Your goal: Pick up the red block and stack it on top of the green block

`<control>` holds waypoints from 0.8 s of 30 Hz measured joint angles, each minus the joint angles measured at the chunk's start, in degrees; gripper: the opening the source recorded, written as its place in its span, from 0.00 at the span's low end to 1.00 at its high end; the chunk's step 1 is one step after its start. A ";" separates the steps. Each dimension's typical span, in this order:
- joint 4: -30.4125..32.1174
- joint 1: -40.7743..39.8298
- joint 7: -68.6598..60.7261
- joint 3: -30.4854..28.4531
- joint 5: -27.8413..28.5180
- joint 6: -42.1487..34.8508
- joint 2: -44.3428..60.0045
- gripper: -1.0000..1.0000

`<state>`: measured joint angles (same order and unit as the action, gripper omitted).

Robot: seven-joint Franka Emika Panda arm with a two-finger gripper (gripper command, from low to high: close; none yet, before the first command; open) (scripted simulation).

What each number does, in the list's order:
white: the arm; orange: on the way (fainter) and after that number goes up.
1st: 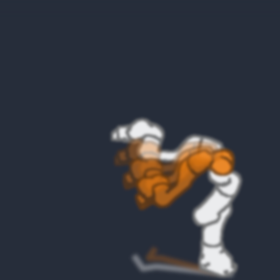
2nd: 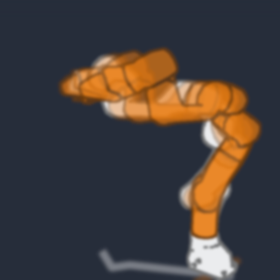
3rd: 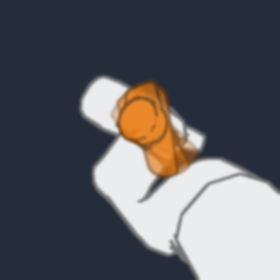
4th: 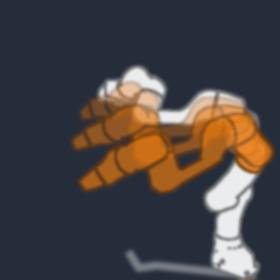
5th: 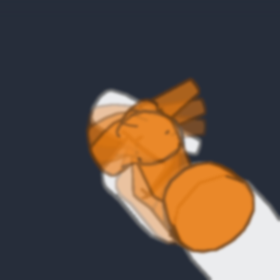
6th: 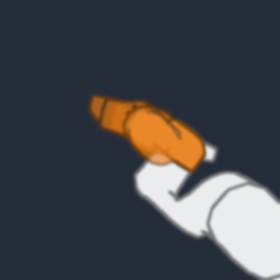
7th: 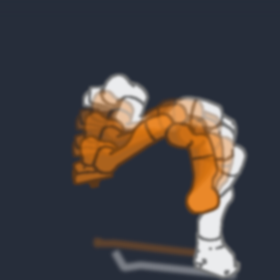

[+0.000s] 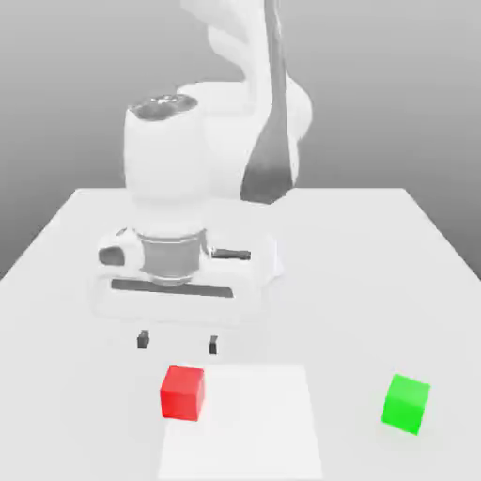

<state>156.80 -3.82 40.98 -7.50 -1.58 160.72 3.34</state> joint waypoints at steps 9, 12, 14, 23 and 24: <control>-1.29 -2.66 -3.04 3.67 -4.08 9.58 11.52 0.00; -1.37 -2.90 -3.10 3.94 -4.19 10.05 12.08 0.00; -1.05 -2.43 -2.41 3.25 -3.22 8.23 9.91 0.00; -2.06 5.84 -2.74 6.29 1.60 -3.81 -1.11 0.00; -2.89 7.80 -3.80 7.58 1.76 -4.56 -1.03 0.00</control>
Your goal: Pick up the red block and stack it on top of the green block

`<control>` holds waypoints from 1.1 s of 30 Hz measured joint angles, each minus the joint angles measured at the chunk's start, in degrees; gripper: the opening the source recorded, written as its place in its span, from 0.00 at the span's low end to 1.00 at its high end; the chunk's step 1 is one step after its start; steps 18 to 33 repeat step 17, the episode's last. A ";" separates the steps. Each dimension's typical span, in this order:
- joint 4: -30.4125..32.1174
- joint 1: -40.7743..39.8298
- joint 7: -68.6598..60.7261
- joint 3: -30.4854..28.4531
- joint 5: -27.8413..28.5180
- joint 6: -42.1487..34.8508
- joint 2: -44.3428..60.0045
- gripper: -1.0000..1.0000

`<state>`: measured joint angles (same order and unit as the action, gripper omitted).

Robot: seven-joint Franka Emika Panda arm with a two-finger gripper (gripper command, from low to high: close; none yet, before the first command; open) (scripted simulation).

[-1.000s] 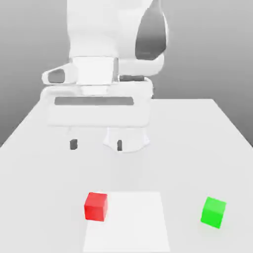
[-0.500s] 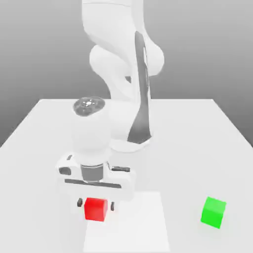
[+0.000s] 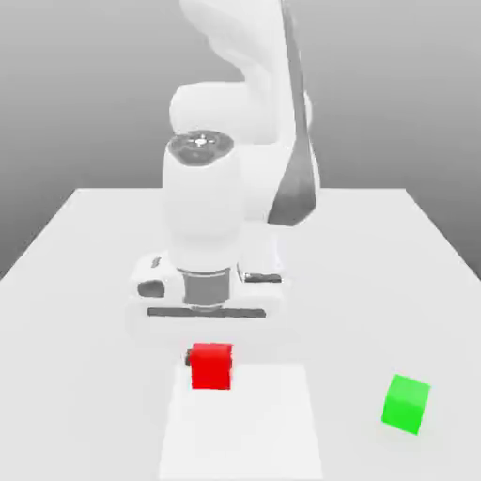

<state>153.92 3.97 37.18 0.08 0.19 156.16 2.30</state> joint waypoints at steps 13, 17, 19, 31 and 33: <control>-7.97 17.67 -7.50 8.10 4.44 1.71 9.84 0.00; -8.04 17.89 -7.13 7.79 4.98 2.91 11.13 1.00; -8.04 17.89 -7.13 7.79 4.98 2.91 11.13 1.00; -8.04 17.89 -7.13 7.79 4.98 2.91 11.13 1.00; -8.04 17.89 -7.13 7.79 4.98 2.91 11.13 1.00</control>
